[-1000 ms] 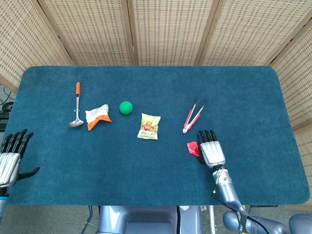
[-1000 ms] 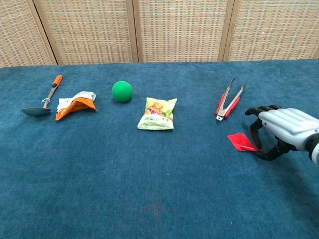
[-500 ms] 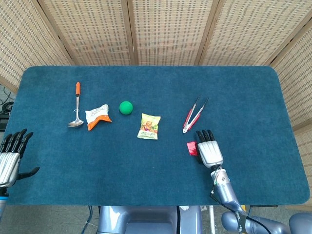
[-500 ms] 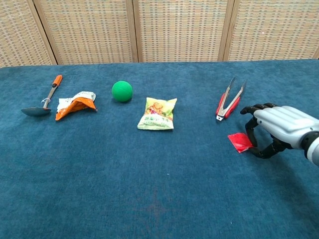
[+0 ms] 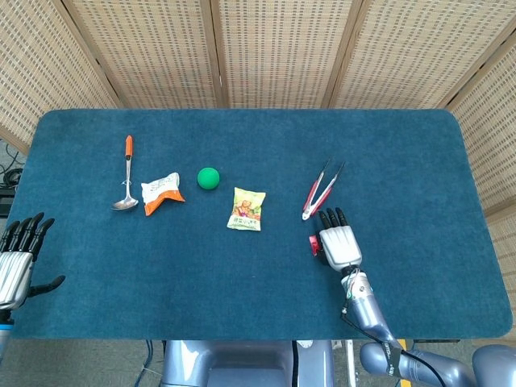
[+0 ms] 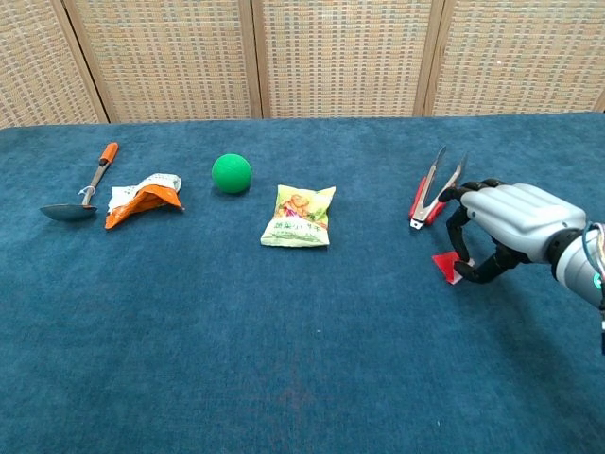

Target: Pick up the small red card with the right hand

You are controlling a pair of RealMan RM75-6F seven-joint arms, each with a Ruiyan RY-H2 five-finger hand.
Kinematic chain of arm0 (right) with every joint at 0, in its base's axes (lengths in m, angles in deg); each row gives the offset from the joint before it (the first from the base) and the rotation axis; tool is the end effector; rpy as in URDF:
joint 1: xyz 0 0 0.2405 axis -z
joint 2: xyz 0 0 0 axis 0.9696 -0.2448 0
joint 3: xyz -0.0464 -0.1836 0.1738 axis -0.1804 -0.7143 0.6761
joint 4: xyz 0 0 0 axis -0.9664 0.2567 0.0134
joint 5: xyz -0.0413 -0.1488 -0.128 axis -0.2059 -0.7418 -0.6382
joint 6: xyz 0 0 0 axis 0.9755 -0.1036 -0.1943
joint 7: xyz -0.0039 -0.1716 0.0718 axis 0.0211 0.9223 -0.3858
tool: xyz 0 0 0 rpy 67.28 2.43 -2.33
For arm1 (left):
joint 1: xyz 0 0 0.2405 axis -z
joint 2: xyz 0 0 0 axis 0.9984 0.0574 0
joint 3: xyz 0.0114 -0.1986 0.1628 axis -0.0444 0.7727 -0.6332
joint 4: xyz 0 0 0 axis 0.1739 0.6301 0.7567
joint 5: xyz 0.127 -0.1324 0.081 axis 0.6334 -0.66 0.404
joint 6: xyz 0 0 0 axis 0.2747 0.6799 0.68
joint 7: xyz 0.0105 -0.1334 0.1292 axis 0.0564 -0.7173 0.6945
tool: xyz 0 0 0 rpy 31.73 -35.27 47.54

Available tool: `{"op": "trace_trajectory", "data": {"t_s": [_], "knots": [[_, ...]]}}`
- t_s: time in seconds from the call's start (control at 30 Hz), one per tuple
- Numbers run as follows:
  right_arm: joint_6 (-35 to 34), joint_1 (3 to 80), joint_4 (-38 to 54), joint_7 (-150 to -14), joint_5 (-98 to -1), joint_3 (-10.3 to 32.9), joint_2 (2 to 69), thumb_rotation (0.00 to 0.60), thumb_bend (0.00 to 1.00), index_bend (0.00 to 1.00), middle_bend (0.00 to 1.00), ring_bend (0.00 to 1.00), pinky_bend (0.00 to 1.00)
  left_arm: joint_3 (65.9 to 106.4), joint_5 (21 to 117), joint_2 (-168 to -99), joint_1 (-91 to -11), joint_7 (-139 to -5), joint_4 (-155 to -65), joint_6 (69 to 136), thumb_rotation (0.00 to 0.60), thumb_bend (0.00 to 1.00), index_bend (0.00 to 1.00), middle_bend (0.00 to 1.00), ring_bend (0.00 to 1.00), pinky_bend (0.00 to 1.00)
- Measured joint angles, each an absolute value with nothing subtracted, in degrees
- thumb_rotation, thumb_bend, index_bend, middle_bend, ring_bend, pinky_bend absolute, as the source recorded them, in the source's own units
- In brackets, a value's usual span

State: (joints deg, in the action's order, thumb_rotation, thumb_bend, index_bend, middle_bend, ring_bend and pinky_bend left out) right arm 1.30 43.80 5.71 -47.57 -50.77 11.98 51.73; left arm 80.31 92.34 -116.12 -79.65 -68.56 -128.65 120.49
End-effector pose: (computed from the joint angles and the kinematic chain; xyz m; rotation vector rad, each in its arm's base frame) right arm -0.1943 -0.3525 -0.0484 1.7152 -0.8639 0.7528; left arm -0.3093 0.2327 0.1557 -1.4338 -0.8765 -0.8441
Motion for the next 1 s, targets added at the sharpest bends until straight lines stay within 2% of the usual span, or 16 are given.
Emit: {"op": "trace_trajectory", "data": {"t_s": [0.4,0.7,0.83,1.0], "knots": [[0.38,40.98,1.27,-43.63,-48.99,15.51,48.8,0.6,0.52,0.64,0.11,0.0,0.0,80.36,92.32,-116.0,-79.71,-68.69,-128.76,120.68,0.6,0.06,0.0,0.0,0.0,0.0],[-4.53,42.48,-6.67,-43.41,-50.53,15.71,43.03,0.6,0.48,0.63,0.09,0.0,0.0,80.4,92.75,-115.6,-80.01,-69.32,-129.03,121.55,0.6,0.06,0.0,0.0,0.0,0.0],[-8.25,44.91,-10.37,-46.09,-53.96,14.77,39.51,0.6,0.45,0.53,0.01,0.0,0.0,80.37,93.21,-115.34,-80.21,-69.51,-129.38,122.16,0.6,0.06,0.0,0.0,0.0,0.0],[-12.89,49.58,-14.48,-53.59,-59.91,11.69,34.33,0.6,0.34,0.31,0.0,0.0,0.0,80.17,94.06,-115.28,-80.43,-69.35,-129.71,122.85,0.6,0.06,0.0,0.0,0.0,0.0]]}}
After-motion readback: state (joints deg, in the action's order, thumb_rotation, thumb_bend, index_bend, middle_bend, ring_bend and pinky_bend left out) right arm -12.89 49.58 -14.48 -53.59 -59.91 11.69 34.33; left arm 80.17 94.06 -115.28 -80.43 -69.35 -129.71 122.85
